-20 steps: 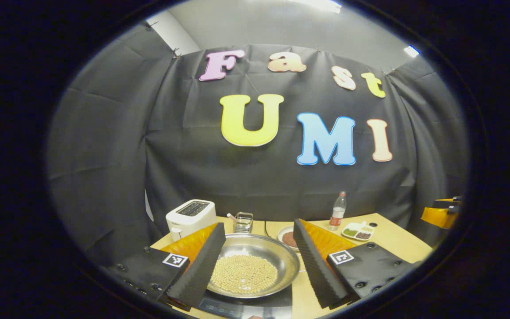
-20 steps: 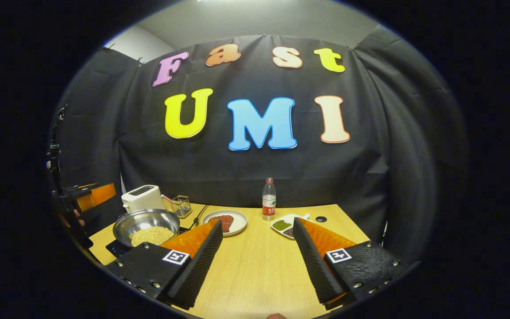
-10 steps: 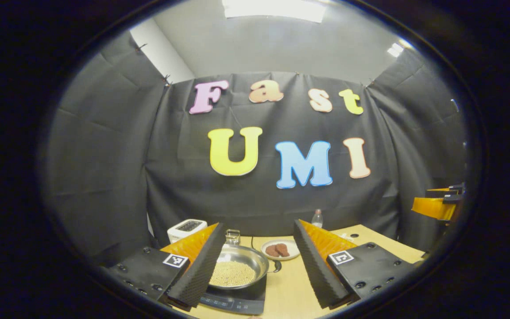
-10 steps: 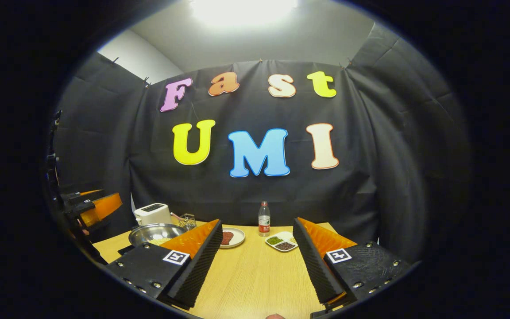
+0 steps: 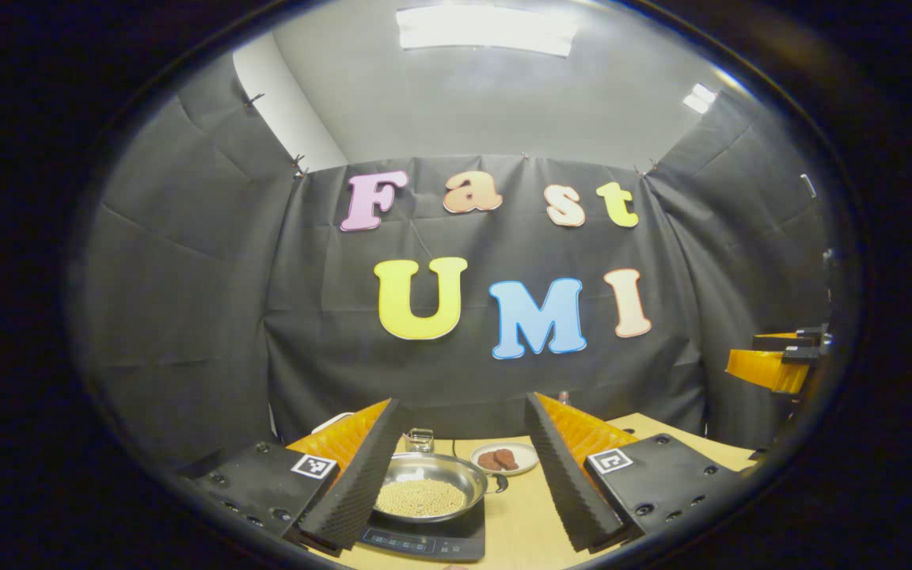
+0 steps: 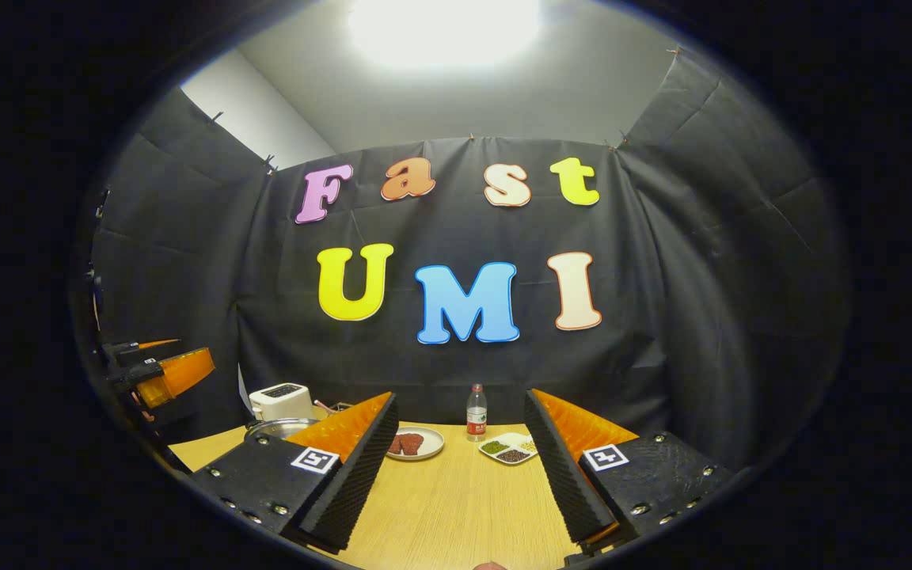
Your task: First push the handle of the pot to place it horizontally, then grasp the pot with both hands and set it on the induction cooktop.
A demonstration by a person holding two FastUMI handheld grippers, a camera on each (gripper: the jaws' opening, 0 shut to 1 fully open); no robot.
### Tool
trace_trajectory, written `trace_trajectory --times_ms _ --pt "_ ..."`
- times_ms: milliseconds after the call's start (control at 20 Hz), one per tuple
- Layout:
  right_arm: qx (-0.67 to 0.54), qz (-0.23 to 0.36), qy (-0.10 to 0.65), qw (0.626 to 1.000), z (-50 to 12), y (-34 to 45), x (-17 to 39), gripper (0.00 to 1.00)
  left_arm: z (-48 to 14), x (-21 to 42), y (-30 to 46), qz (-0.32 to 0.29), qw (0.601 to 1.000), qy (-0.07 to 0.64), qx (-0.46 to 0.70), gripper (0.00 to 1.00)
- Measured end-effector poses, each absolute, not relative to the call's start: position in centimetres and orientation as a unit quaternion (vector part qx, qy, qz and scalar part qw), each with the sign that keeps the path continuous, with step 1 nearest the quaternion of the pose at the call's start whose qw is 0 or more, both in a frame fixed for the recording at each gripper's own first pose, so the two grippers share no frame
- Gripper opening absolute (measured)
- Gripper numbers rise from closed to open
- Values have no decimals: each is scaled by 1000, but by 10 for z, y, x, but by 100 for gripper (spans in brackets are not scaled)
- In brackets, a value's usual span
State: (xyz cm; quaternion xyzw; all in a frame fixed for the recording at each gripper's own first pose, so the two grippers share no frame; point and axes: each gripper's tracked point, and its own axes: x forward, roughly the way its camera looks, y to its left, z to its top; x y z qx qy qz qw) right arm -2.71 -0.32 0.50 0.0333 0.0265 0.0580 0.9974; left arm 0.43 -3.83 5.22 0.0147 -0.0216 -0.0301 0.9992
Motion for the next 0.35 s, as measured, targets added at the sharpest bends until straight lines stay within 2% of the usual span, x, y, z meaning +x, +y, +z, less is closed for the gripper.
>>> trace_trajectory --times_ms 350 --pt "28 54 24 998 7 0 -37 96 49 -4 -35 -36 999 -17 2 100"
